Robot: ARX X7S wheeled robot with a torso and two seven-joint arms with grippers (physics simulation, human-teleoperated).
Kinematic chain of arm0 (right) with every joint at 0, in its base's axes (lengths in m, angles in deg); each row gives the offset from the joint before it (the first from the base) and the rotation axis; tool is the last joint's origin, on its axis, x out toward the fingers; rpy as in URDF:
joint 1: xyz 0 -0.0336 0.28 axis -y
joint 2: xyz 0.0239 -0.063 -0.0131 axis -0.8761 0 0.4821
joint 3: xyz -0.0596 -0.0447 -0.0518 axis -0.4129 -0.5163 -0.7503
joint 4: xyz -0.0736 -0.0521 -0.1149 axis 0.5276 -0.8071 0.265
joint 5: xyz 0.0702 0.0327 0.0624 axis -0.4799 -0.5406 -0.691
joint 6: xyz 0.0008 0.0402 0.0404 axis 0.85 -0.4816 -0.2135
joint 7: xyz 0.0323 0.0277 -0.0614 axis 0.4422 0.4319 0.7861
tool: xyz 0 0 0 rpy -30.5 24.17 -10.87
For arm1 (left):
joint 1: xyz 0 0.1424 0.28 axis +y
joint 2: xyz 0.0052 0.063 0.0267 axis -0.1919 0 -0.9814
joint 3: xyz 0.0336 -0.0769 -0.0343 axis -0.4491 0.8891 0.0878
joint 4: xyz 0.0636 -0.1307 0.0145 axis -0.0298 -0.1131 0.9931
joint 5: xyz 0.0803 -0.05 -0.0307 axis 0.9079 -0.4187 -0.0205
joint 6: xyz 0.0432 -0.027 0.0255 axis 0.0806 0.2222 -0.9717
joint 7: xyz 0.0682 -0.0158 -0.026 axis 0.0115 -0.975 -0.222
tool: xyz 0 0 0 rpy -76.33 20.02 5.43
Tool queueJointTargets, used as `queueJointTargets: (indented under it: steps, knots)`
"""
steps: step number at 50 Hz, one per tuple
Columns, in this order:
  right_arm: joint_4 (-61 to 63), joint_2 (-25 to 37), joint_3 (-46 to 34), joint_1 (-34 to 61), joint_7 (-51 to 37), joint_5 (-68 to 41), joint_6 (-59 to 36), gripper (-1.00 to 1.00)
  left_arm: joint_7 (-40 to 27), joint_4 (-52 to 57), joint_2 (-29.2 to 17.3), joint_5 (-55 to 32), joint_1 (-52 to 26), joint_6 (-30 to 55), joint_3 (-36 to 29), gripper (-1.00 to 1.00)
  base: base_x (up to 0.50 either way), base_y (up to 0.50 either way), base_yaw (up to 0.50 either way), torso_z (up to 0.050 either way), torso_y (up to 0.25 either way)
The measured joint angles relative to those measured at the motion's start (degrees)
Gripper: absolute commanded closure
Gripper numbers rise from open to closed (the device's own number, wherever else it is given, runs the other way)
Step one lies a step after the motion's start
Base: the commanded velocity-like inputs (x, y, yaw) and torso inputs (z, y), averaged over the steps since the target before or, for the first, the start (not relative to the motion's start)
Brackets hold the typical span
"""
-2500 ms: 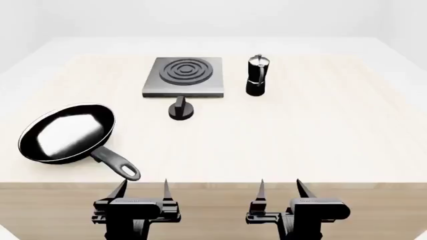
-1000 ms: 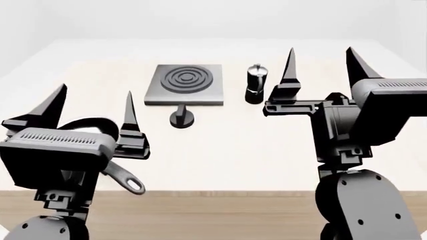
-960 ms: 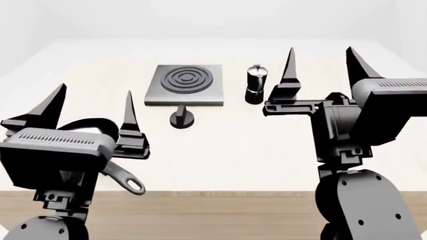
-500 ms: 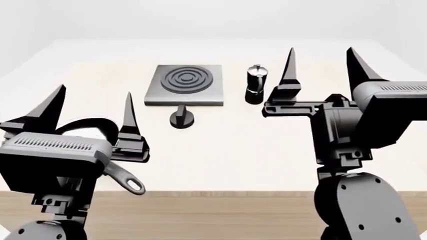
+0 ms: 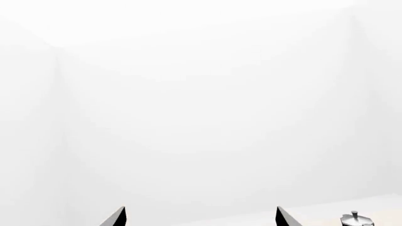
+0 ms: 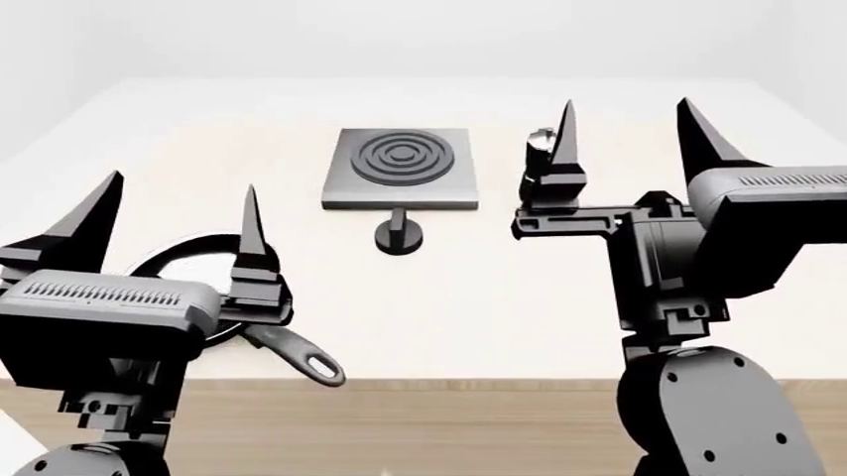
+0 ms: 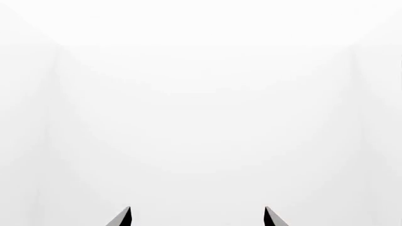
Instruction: Turn on the stove and put the moka pot on it.
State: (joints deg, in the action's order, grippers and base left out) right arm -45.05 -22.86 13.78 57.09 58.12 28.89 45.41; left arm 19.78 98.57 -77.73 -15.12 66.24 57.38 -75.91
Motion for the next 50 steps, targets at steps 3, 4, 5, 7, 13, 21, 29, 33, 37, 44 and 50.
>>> queueJointTargets:
  steps: [3,4,5,7,13,21,29,33,37,44,50]
  knots:
    - [-0.08,0.01,0.26,0.01,-0.14,-0.43,-0.10,-1.00,-0.12,0.04,-0.05,-0.06,-0.03,-0.01,-0.08,-1.00,0.00,0.00,0.00,0.000,0.000]
    - [-0.12,0.02,0.35,0.02,-0.18,-0.58,-0.15,-1.00,-0.16,0.05,-0.06,-0.07,-0.04,-0.02,-0.11,-1.00,0.00,0.00,0.00,0.000,0.000]
    - [-0.19,0.01,0.44,0.02,-0.27,-0.70,-0.21,-1.00,-0.19,0.03,-0.07,-0.09,-0.03,-0.08,-0.14,-1.00,0.00,0.00,0.00,0.000,0.000]
    - [-0.35,0.00,0.59,0.02,-0.42,-0.93,-0.32,-1.00,-0.24,-0.07,-0.09,-0.12,0.00,-0.23,-0.22,-1.00,0.00,0.00,0.00,0.000,0.000]
    - [-0.71,0.01,0.82,0.11,-0.84,-1.53,-0.68,-1.00,-0.41,-0.17,-0.18,-0.28,0.09,-0.50,-0.33,-1.00,0.04,-0.01,0.00,0.000,0.000]
    - [-0.94,0.19,0.66,-0.01,-1.25,-2.04,-0.76,-1.00,-0.63,-0.19,-0.30,-0.53,0.23,-0.81,-0.41,-1.00,0.11,-0.02,0.00,0.000,0.000]
    - [-1.05,0.44,0.35,-0.16,-1.61,-2.40,-0.67,-1.00,-0.79,-0.41,-0.44,-0.76,0.28,-1.14,-0.52,-1.00,0.14,-0.02,0.00,0.000,0.000]
    - [-1.11,0.56,0.01,-0.21,-1.80,-2.45,-0.57,-1.00,-0.87,-0.45,-0.54,-0.90,0.40,-1.30,-0.51,-1.00,0.14,-0.01,0.00,0.000,0.000]
    - [-1.03,0.73,-0.28,-0.23,-1.99,-2.52,-0.58,-1.00,-0.98,-0.34,-0.66,-1.02,0.53,-1.33,-0.51,-1.00,0.17,0.00,0.00,0.000,0.000]
    - [-1.13,1.00,-0.61,-0.41,-2.27,-2.67,-0.26,-1.00,-1.15,-0.22,-0.89,-1.26,0.79,-1.47,-0.40,-1.00,0.17,0.00,0.00,0.000,0.000]
    - [-1.29,1.17,-0.89,-0.55,-2.50,-2.83,0.00,-1.00,-1.33,-0.48,-0.98,-1.41,0.96,-1.94,-0.29,-1.00,0.17,0.00,0.00,0.000,0.000]
